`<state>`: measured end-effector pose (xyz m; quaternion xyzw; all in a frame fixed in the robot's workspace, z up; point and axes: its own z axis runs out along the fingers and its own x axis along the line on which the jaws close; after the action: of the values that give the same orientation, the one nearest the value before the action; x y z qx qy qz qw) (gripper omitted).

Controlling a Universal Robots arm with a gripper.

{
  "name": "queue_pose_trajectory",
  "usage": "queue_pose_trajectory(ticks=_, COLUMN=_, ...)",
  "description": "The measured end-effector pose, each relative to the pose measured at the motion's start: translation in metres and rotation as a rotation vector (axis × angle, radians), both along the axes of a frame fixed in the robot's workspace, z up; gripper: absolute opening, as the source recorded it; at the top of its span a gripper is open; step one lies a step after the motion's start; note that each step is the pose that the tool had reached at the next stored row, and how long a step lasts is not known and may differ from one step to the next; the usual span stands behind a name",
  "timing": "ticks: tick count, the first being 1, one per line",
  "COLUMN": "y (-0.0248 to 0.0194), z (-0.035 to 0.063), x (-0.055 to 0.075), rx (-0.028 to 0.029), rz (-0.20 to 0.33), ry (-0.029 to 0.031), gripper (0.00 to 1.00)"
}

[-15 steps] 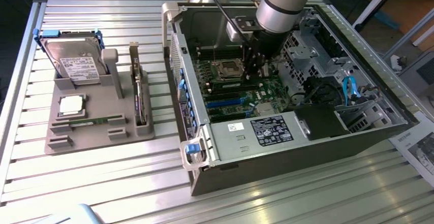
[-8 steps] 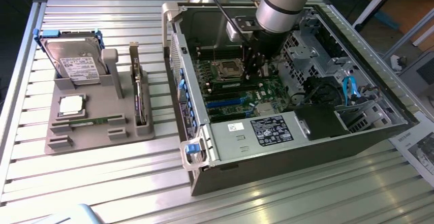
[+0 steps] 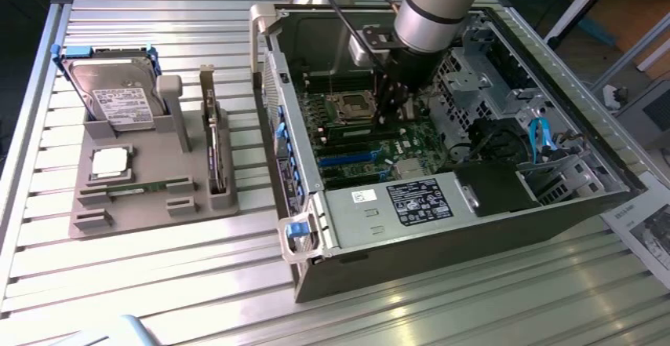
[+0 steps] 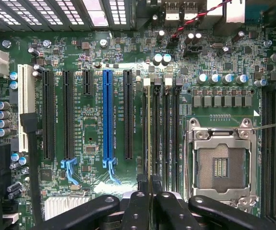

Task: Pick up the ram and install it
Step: 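Insert the ram into the slot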

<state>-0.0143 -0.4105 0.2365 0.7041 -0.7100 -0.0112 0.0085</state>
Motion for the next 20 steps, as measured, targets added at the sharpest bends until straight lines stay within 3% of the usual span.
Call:
queue_pose_trajectory(ticks=16, y=0.0000, z=-0.0049, x=0.0000, rx=-0.0017, rz=0.000, ry=0.0000, gripper=0.12)
queue_pose_trajectory(ticks=20, y=0.0000, z=-0.0049, x=0.0000, rx=-0.0018, rz=0.000, ry=0.0000, gripper=0.19)
